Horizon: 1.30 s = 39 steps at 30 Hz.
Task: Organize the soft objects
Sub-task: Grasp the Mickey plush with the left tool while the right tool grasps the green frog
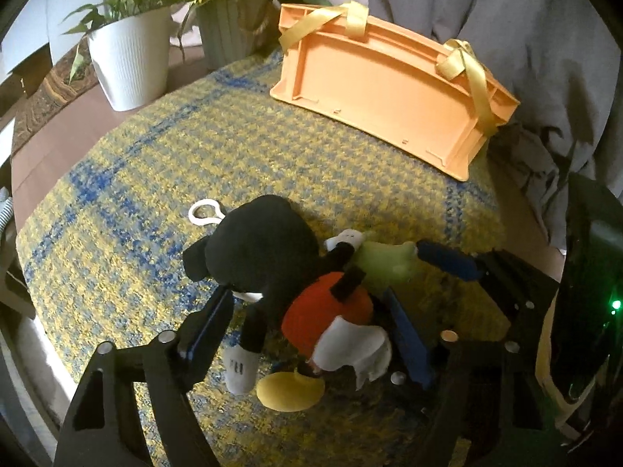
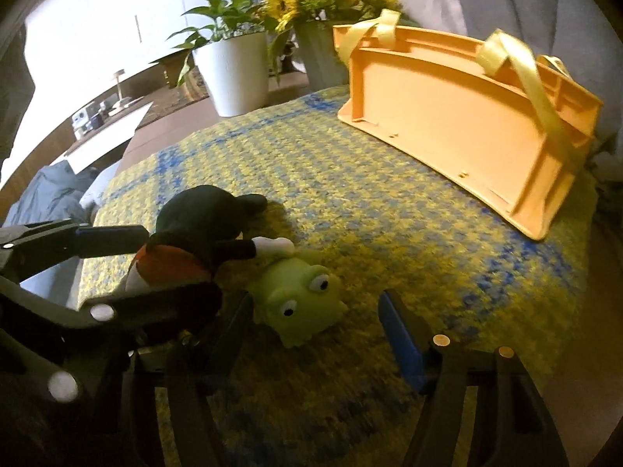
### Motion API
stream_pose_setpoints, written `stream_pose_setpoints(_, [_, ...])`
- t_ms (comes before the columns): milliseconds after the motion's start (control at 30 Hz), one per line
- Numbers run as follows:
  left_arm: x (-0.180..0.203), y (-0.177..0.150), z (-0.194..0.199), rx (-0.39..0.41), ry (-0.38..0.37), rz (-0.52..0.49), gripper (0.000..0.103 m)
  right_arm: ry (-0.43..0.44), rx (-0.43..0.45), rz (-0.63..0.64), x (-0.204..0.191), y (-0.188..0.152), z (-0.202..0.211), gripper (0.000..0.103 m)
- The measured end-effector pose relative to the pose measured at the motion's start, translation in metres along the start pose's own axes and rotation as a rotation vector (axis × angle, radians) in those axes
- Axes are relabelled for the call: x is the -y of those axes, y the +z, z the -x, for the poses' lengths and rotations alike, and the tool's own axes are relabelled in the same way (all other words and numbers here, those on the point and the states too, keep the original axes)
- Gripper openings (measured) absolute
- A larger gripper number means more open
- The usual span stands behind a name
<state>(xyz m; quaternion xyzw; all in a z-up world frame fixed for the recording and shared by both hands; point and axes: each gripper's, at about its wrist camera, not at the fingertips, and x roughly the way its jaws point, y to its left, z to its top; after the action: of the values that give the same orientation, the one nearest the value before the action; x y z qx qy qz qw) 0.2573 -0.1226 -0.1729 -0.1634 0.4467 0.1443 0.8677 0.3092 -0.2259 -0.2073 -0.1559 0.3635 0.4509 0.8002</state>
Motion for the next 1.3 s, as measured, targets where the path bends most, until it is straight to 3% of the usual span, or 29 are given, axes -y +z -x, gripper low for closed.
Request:
stream_pose_setpoints(100, [-0.003,0.002,-0.005,-0.014,0.001,-0.015,0.071,0.017,0.003,0.000,0.000,0.003,-0.005,0.065])
stream_pose_setpoints(200, [-0.005,0.000,-0.007,-0.026,-0.020,-0.035,0.069,0.035,-0.007,0.018,-0.005,0.004,-0.009,0.054])
stream_pose_setpoints(233, [-0.005,-0.001,-0.007,-0.026,-0.025,-0.043,0.067,0.034,-0.013,0.023,-0.007,0.004,-0.010,0.043])
stream_pose_setpoints(267, [-0.006,-0.002,-0.007,-0.028,-0.033,-0.053,0.066,0.030,-0.021,0.030,-0.009,0.004,-0.012,0.043])
stream_pose_setpoints(433, [-0.006,-0.005,-0.001,-0.011,-0.056,-0.103,0.054,0.002,-0.017,-0.001,-0.012,0.002,-0.007,0.042])
stream_pose_setpoints(867, [-0.022,-0.011,0.008,0.034,-0.074,-0.151,0.052,-0.147,-0.013,-0.193,-0.018,-0.011,0.013,0.042])
stream_pose_setpoints(1300, [-0.036,-0.006,0.019,0.057,-0.124,-0.210,0.051,-0.300,0.060,-0.438,-0.026,-0.009,0.056,0.042])
